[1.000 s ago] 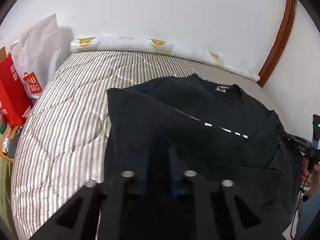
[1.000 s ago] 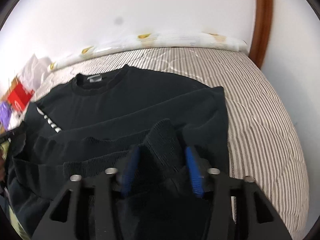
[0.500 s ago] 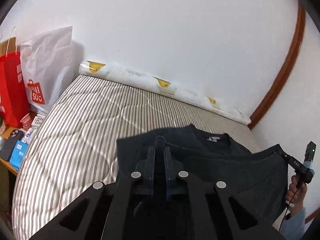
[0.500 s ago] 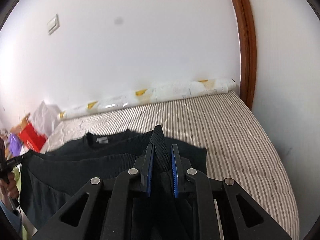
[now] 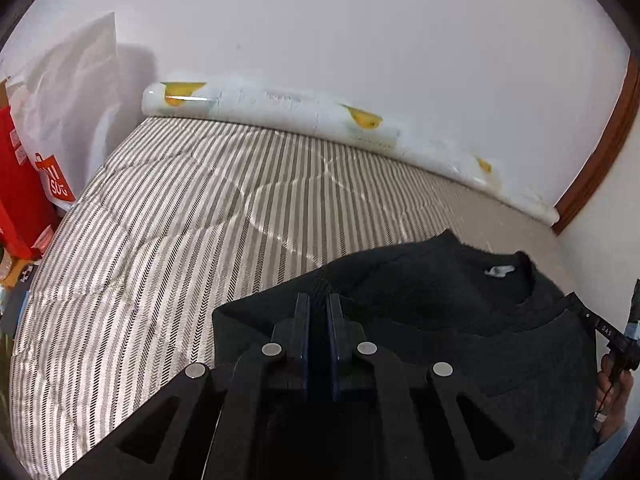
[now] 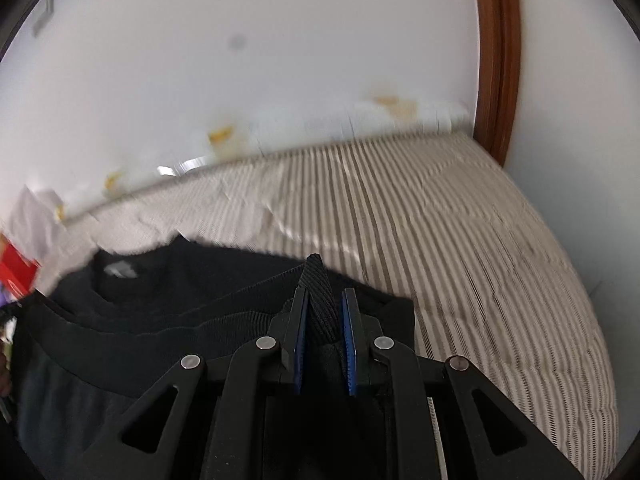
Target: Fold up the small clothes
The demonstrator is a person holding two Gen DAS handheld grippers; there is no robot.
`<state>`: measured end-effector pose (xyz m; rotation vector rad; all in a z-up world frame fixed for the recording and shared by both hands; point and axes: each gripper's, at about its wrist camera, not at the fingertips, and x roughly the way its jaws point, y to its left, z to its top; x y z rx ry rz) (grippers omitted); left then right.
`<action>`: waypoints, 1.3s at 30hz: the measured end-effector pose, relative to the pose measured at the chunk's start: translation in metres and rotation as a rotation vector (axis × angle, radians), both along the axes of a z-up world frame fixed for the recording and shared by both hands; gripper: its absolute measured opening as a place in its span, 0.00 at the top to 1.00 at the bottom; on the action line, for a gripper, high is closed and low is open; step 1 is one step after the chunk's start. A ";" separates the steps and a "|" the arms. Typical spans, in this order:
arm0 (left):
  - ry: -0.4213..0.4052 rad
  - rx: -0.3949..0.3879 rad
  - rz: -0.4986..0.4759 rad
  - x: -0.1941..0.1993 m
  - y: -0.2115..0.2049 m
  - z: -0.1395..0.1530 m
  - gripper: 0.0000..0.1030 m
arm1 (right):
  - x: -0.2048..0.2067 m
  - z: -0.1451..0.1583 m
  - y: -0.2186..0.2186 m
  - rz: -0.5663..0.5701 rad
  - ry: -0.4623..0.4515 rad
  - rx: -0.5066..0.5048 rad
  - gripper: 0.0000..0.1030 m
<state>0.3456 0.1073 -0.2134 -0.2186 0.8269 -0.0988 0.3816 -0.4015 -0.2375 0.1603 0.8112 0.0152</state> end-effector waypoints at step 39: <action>0.034 -0.082 0.067 -0.221 0.066 -0.019 0.46 | -0.118 -0.011 0.204 0.229 0.044 -0.142 0.62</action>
